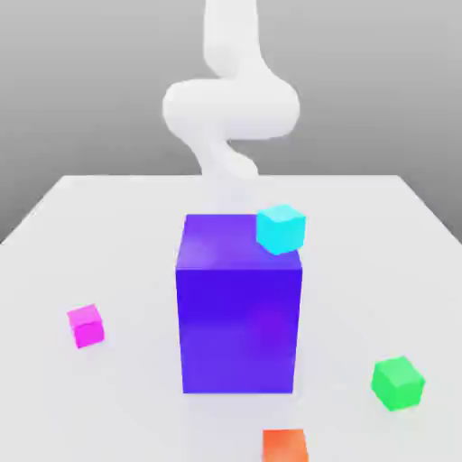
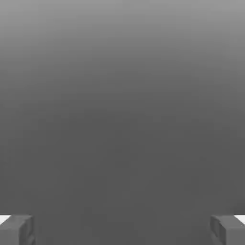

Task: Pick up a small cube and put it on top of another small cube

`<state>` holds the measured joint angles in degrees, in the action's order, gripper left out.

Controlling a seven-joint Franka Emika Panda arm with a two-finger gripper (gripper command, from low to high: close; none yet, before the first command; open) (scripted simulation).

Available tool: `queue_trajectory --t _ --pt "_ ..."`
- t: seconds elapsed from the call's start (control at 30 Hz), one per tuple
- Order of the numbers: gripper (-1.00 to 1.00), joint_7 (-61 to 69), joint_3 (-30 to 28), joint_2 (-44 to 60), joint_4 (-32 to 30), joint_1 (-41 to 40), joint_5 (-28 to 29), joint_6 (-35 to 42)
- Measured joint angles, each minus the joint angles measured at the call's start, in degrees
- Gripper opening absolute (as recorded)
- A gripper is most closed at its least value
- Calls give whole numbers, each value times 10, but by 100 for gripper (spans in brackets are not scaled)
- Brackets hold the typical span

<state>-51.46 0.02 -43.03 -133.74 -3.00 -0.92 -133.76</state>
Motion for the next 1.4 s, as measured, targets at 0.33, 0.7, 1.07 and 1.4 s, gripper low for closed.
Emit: queue_trajectory --t 0.33,0.7,1.07,1.4 --pt "0 -233 7 114 -79 -118 -30 -80" --pt "0 -496 20 236 -165 -242 -46 -167" --pt "0 -783 19 358 -251 -355 -30 -254" --pt "0 -984 -5 497 -293 -417 12 -361"
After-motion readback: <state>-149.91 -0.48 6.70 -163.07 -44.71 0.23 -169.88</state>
